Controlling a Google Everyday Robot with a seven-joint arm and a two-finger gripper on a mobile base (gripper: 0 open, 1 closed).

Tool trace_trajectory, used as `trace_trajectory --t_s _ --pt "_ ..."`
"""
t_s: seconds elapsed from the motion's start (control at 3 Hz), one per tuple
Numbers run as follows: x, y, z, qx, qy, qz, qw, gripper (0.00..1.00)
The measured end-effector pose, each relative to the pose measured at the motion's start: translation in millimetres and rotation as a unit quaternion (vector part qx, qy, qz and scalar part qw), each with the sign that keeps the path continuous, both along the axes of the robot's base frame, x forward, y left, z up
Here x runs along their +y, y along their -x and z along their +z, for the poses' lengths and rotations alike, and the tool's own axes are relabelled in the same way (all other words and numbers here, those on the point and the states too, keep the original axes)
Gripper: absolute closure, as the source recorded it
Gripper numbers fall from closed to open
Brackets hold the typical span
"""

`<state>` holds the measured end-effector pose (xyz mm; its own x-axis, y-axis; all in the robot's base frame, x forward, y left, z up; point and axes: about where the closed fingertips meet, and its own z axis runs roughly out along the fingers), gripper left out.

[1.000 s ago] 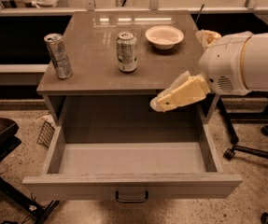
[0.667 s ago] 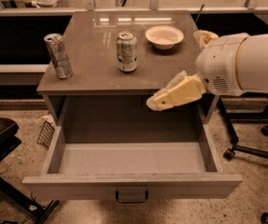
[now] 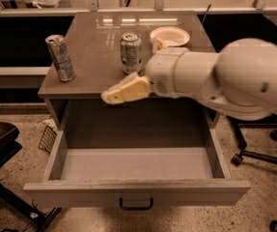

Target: Place redbull can into top drawer

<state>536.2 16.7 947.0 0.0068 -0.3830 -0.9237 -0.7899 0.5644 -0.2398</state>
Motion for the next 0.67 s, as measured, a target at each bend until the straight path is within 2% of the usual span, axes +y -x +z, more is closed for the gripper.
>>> trace_trajectory --t_s 0.33,0.67 --pt "52.6 -36.4 5.5 -0.029 -0.07 0.022 0.9969 0.0" --pt "101.3 -58.1 17.3 -0.049 -0.119 0.05 0.9905 0.0"
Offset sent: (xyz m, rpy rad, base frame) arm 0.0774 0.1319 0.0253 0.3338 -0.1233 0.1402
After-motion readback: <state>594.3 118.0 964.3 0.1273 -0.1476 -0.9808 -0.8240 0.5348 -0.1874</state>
